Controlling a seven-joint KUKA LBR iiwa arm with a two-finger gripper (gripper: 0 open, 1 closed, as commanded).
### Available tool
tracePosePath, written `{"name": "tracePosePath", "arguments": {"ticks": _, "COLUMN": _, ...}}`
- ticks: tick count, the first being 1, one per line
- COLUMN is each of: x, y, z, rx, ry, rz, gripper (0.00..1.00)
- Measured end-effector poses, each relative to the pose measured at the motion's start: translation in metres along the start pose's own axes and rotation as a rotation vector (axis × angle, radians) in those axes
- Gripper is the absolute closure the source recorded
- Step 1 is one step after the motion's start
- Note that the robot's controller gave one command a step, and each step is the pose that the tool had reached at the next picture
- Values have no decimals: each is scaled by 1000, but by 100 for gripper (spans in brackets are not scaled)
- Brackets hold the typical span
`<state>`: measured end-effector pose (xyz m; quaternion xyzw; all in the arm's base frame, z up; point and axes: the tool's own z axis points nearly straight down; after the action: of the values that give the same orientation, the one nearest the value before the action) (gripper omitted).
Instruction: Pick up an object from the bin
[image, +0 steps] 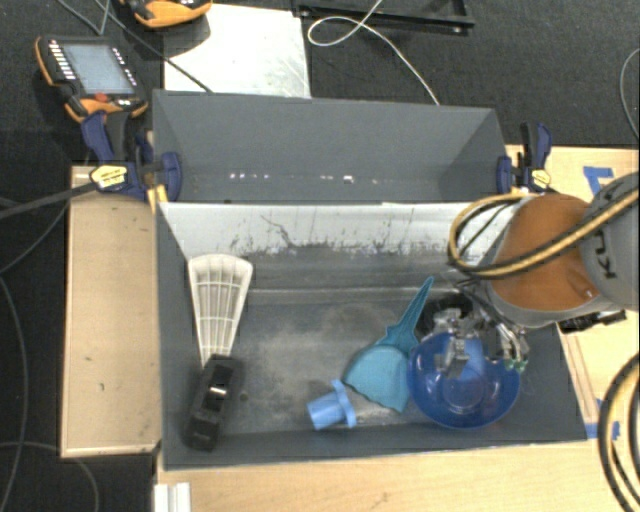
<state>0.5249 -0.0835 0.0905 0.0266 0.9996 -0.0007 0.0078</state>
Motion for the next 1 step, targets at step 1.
{"name": "tracePosePath", "arguments": {"ticks": 1, "x": 0, "y": 0, "z": 0, "rx": 0, "ry": 0, "rz": -1, "gripper": 100}}
